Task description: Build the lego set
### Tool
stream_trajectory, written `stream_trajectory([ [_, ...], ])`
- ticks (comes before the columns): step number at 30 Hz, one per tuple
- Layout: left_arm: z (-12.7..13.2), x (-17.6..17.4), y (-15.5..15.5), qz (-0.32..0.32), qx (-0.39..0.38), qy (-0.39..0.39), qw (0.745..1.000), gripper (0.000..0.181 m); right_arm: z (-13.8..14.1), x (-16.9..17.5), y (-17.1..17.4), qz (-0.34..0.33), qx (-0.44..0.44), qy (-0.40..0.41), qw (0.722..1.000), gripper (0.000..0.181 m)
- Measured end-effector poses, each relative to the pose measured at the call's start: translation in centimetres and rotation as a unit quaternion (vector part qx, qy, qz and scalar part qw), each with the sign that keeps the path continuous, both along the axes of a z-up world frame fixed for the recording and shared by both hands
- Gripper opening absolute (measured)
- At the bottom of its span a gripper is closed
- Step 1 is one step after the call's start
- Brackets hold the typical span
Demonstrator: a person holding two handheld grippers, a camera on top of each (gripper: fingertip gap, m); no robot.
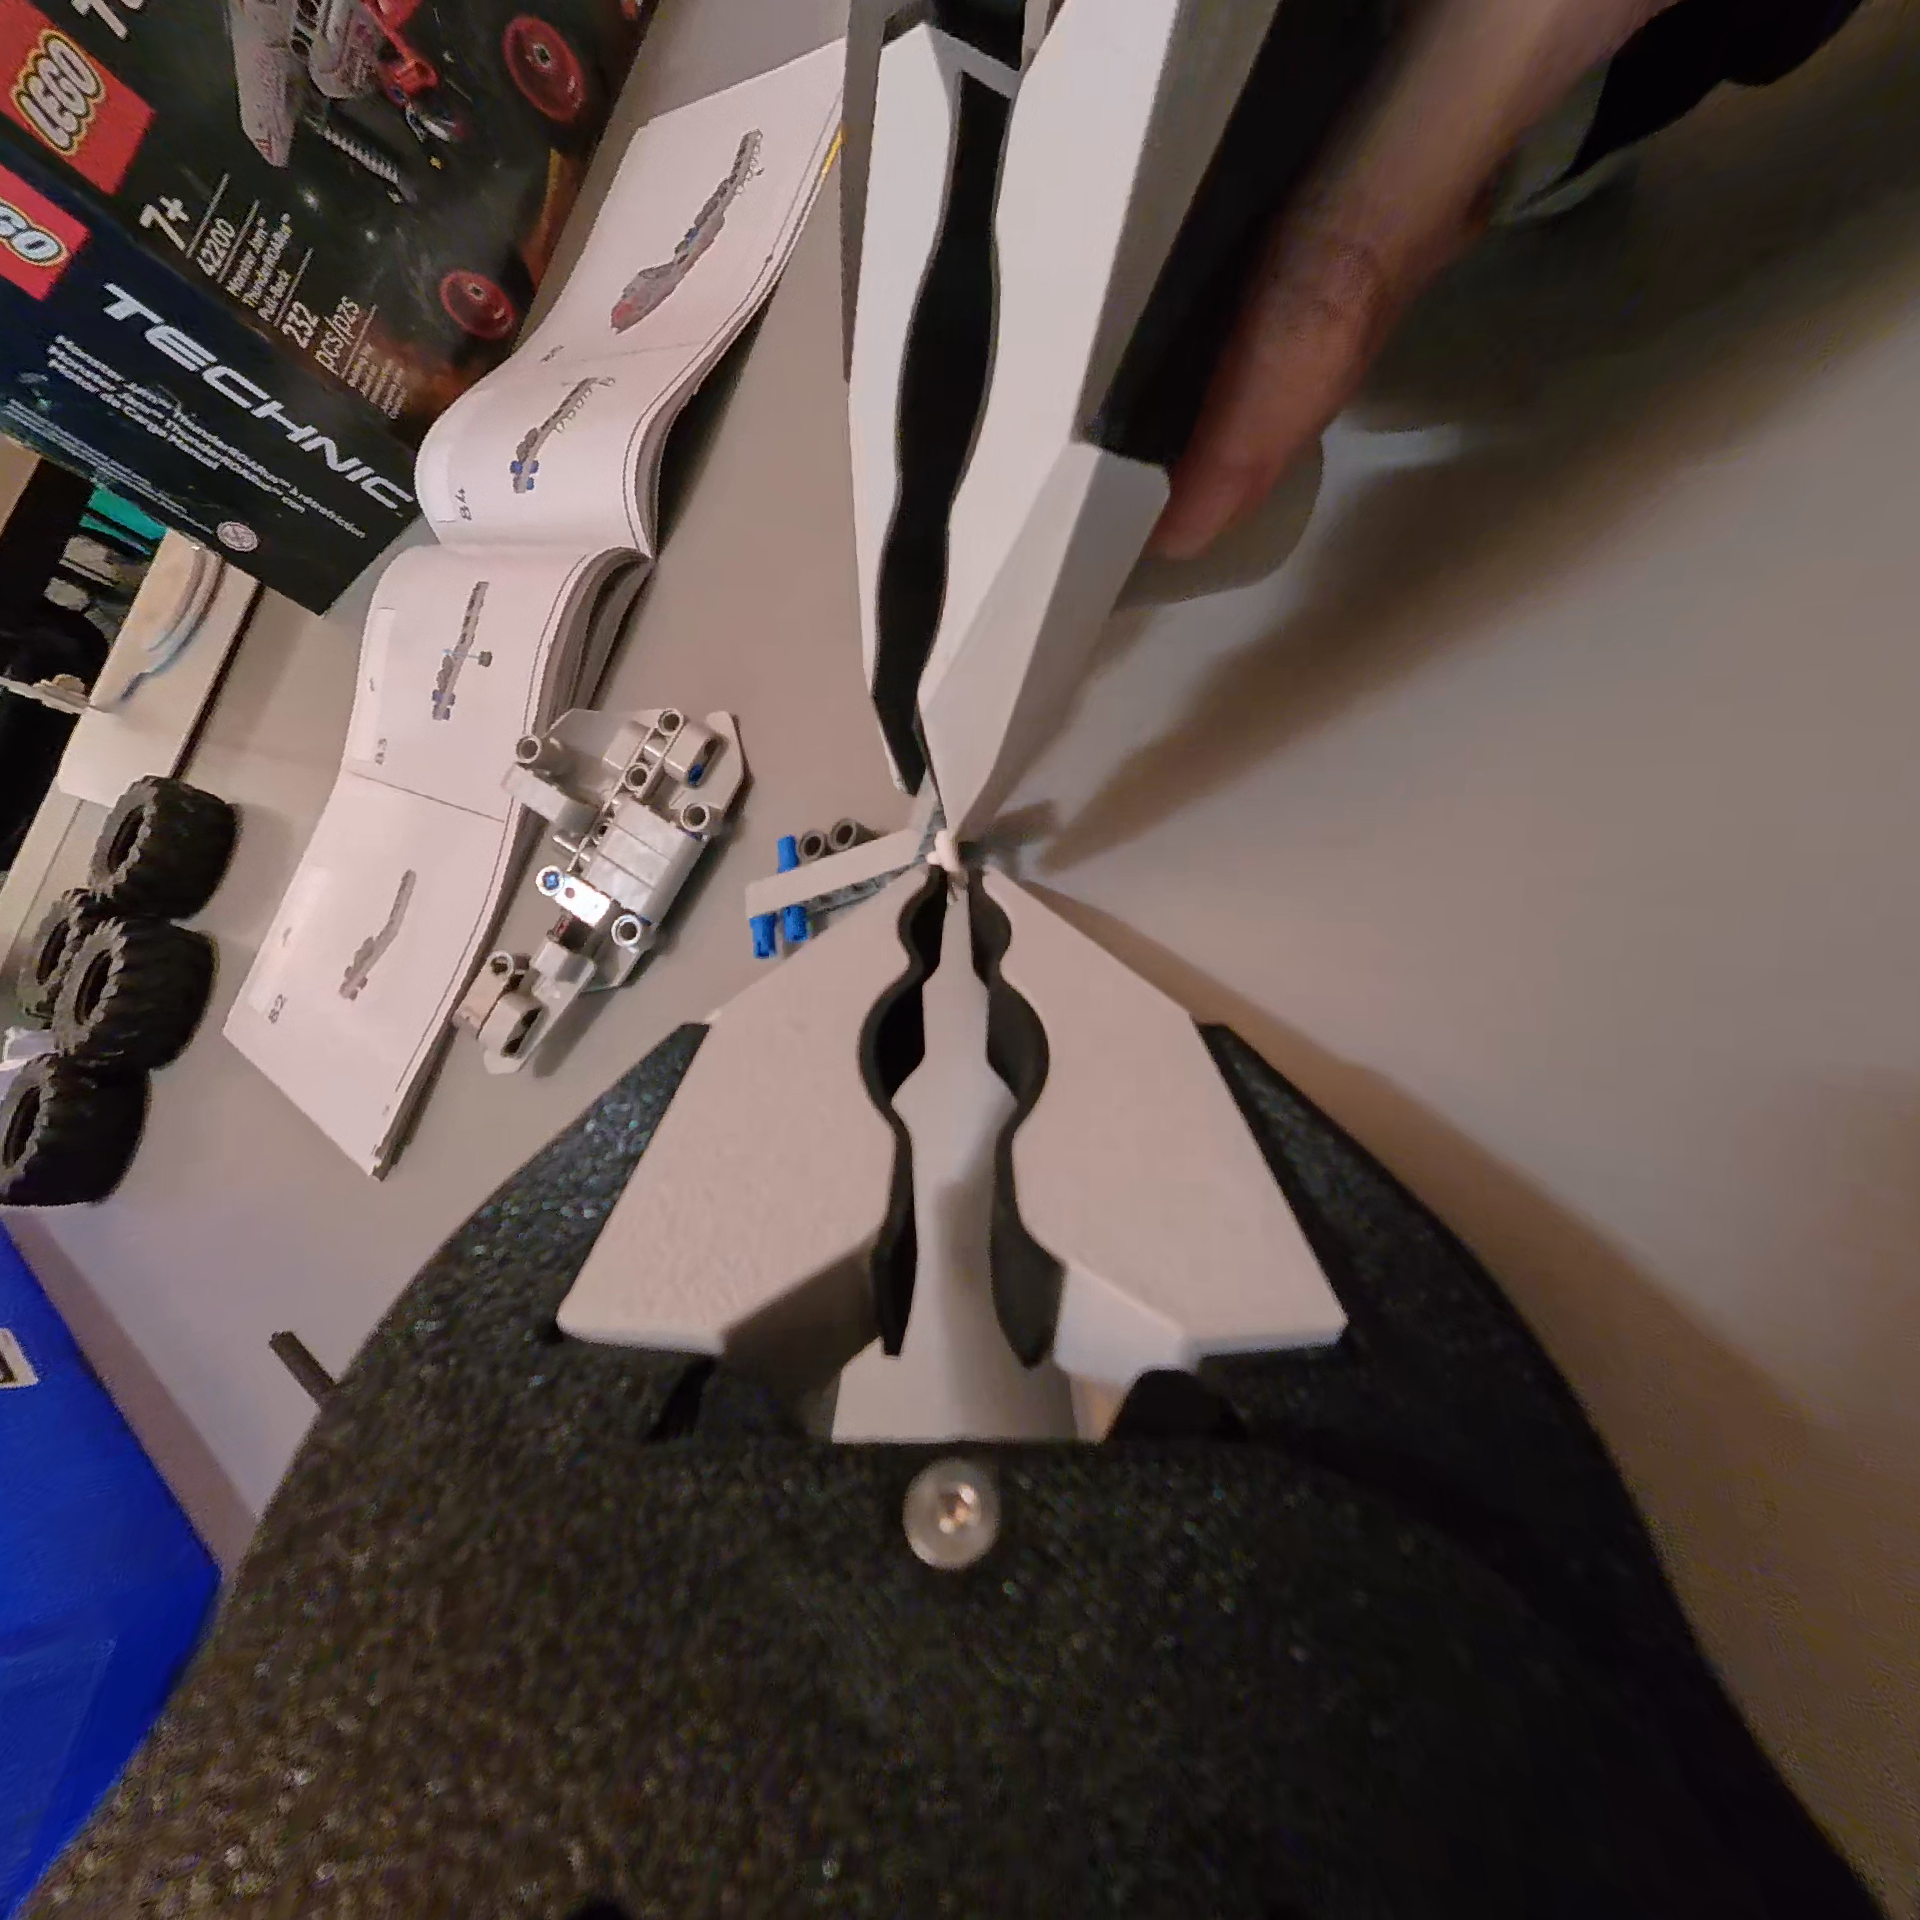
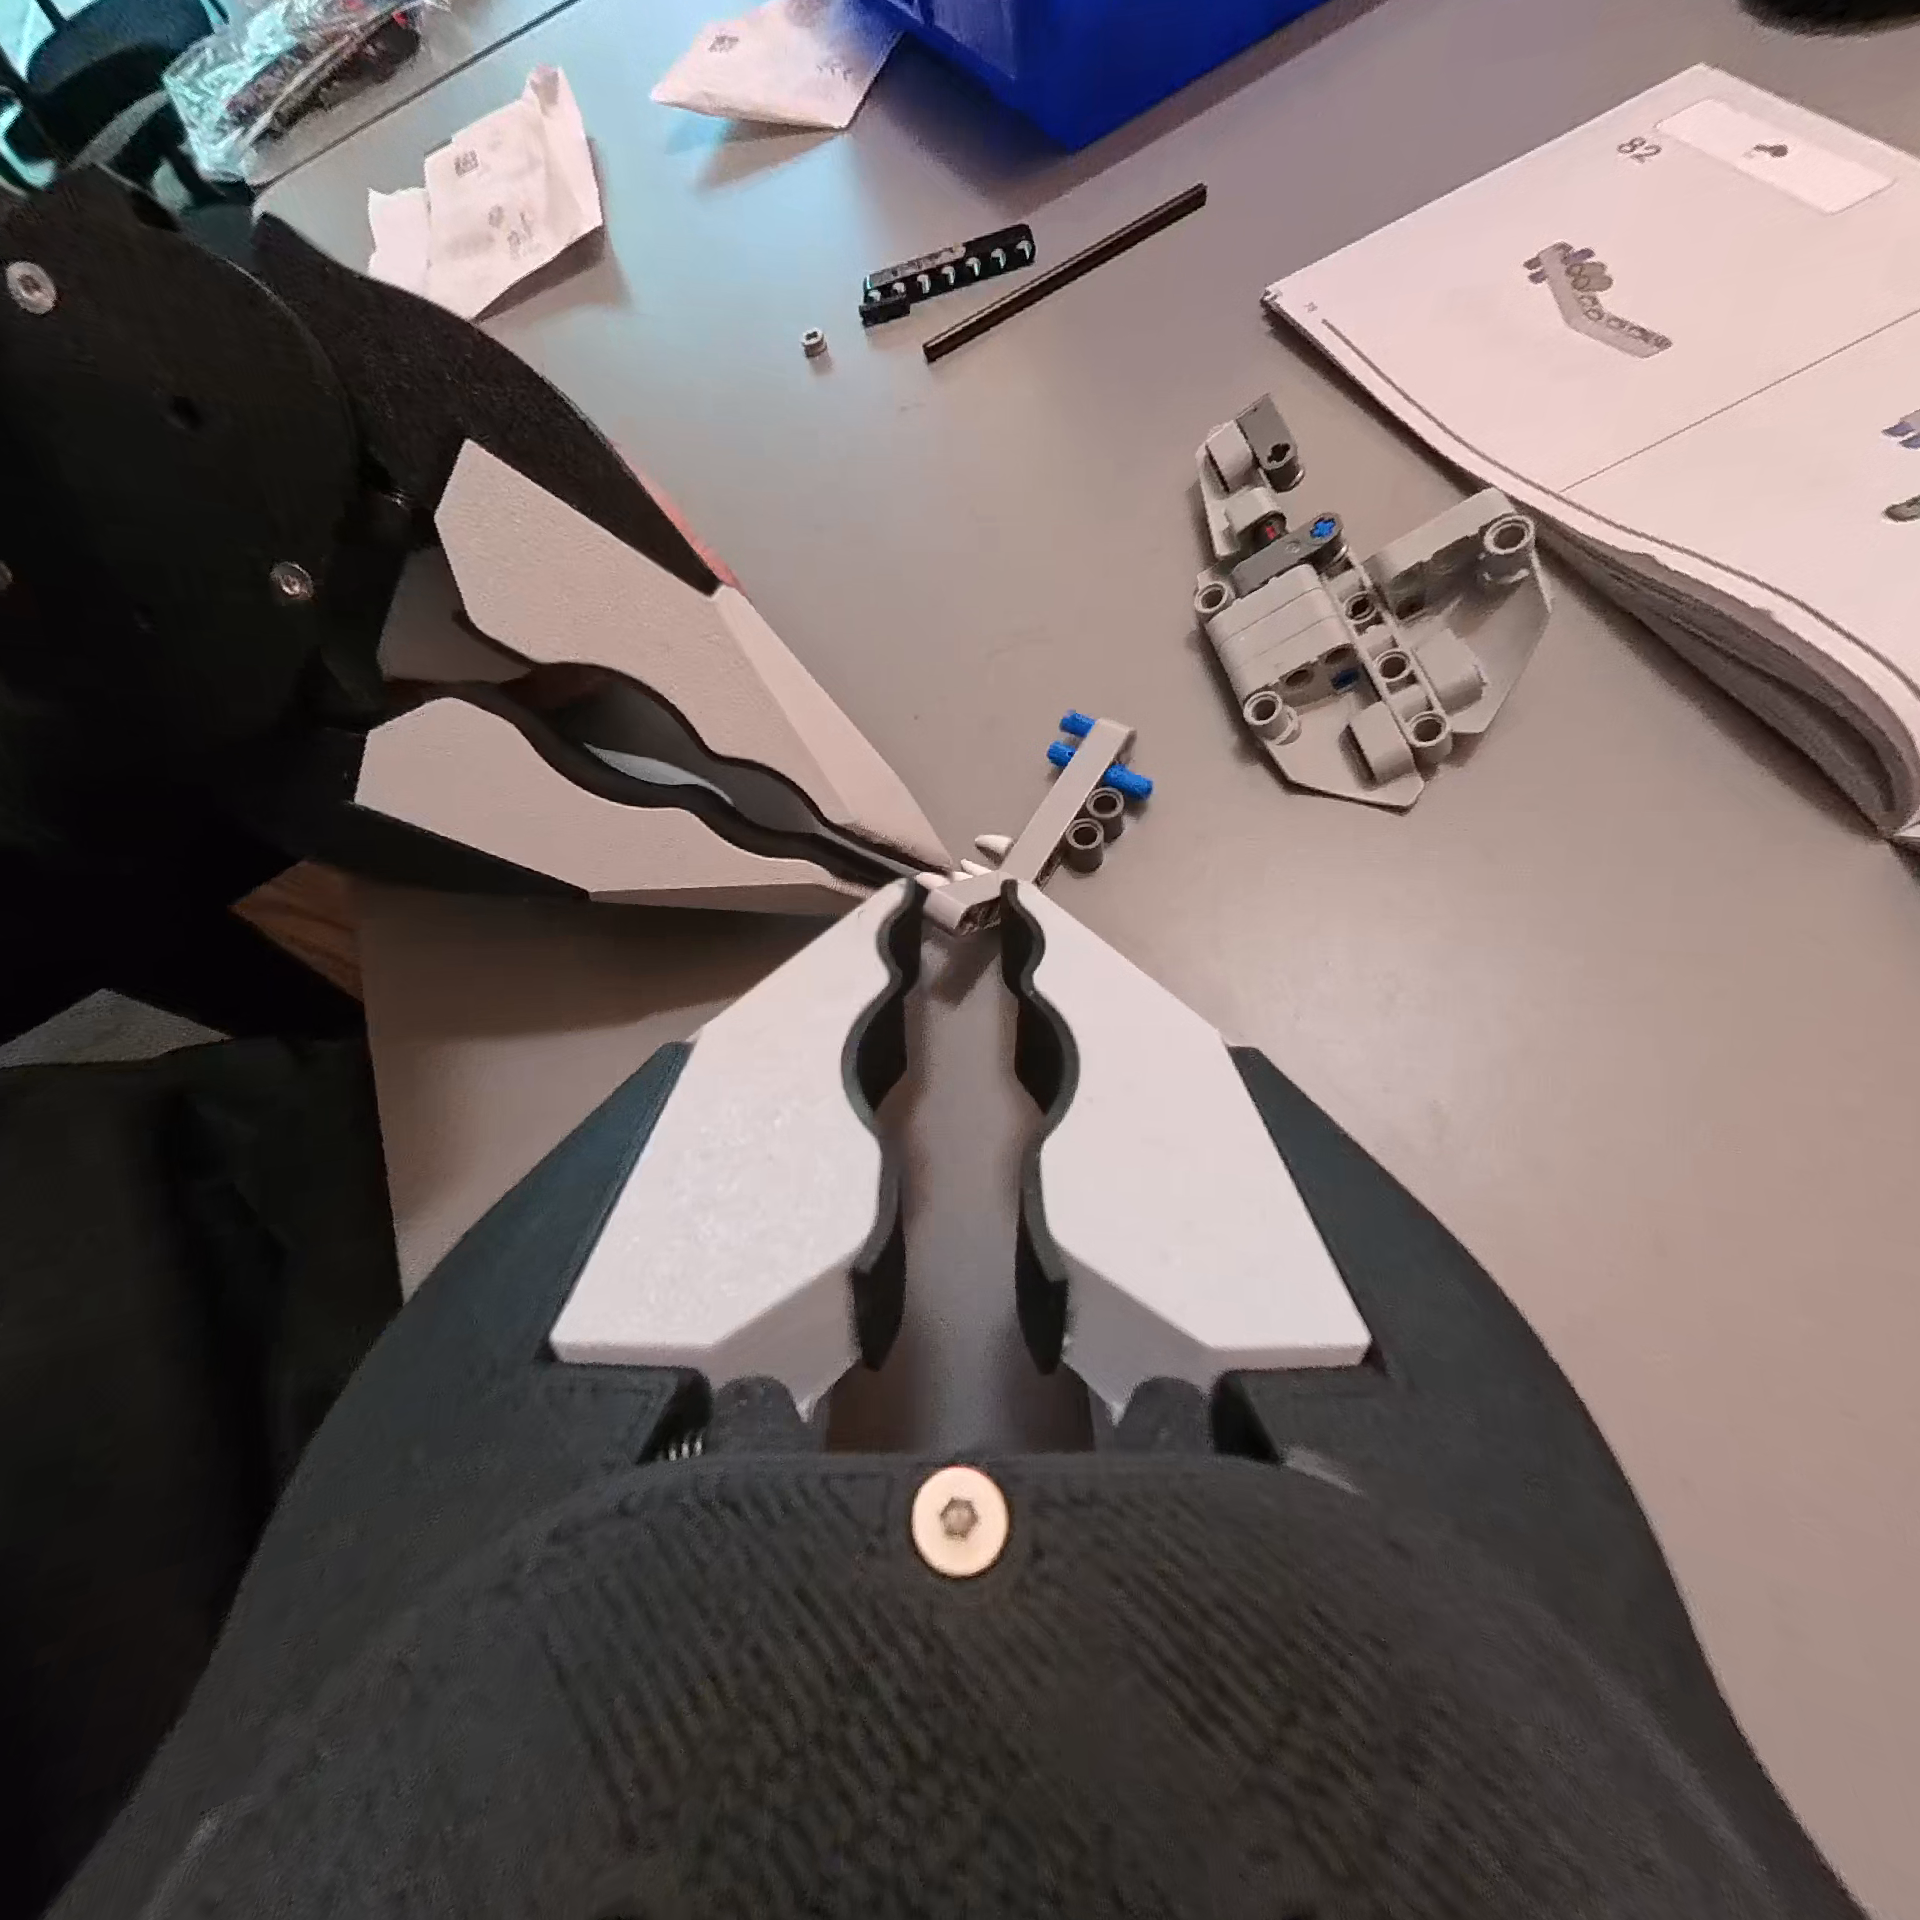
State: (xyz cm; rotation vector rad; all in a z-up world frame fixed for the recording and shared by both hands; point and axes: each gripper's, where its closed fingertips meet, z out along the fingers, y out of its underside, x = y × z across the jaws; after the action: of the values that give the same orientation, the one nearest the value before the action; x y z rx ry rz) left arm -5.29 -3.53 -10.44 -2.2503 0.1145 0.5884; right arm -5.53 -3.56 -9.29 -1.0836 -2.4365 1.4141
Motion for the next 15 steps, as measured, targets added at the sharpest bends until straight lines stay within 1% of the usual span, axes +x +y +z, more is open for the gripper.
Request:
stream_trajectory([
  [5, 0.1, 0.3, 0.1, -0.001, 0.003, -0.002, 1.000, 0.001, -0.3, 0.2, 0.3, 0.000, 0.007, -0.004, 1.000, 0.012],
  [7, 0.1, 0.6, 0.2, 0.005, 0.006, -0.021, 1.000, 0.001, -0.5, 0.4, 0.4, 0.002, 0.014, -0.009, 1.000, 0.009],
  [12, -0.3, 1.1, 0.0, 0.043, 0.009, -0.092, 0.995, 0.000, -0.9, 0.6, 0.5, 0.002, 0.048, 0.010, 0.999, 0.008],
  [15, -0.6, 1.4, 0.0, 0.059, 0.005, -0.112, 0.992, 0.000, -1.3, 0.8, 0.6, -0.001, 0.069, 0.015, 0.997, 0.007],
])
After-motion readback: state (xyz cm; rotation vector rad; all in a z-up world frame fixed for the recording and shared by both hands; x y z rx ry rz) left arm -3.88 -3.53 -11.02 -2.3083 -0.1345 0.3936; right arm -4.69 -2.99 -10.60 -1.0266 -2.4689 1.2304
